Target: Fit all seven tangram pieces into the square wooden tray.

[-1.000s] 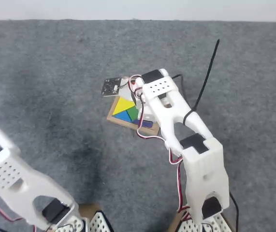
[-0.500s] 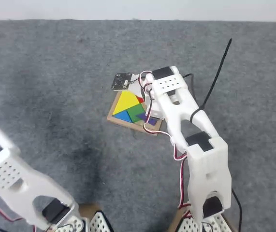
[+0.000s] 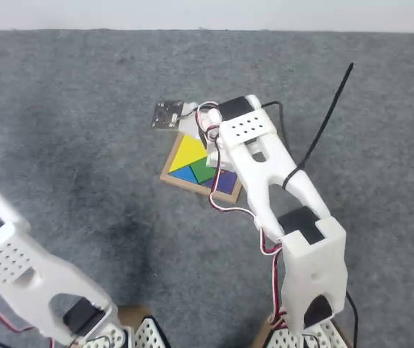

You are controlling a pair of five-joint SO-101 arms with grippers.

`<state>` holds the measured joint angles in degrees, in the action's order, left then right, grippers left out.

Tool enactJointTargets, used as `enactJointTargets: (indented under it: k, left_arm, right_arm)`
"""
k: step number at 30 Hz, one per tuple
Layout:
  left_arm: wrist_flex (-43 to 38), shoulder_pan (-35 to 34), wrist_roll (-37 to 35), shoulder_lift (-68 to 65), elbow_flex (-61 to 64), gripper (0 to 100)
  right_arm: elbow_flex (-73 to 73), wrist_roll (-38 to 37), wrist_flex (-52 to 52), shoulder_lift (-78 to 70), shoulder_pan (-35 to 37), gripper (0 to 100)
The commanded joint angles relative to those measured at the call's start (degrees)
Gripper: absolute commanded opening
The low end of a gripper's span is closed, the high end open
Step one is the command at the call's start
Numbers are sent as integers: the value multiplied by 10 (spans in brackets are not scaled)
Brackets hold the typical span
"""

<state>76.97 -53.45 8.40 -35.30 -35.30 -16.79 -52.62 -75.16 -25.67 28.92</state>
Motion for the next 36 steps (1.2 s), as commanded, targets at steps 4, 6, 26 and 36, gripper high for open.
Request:
enactJointTargets:
  k: [4, 6, 26, 36]
  left_arm:
    - [27, 2, 11, 14, -26, 221]
    - [65, 3, 23, 26, -43, 221]
    - [150, 123, 26, 418, 250, 218]
    - [-83, 246, 26, 771, 735, 218]
  right_arm:
    - [-5, 86, 15, 27, -25, 202]
    - [-2, 126, 11, 75, -25, 72]
    - [295, 299, 5, 470, -40, 8]
    - [630, 302, 105, 692, -109, 8]
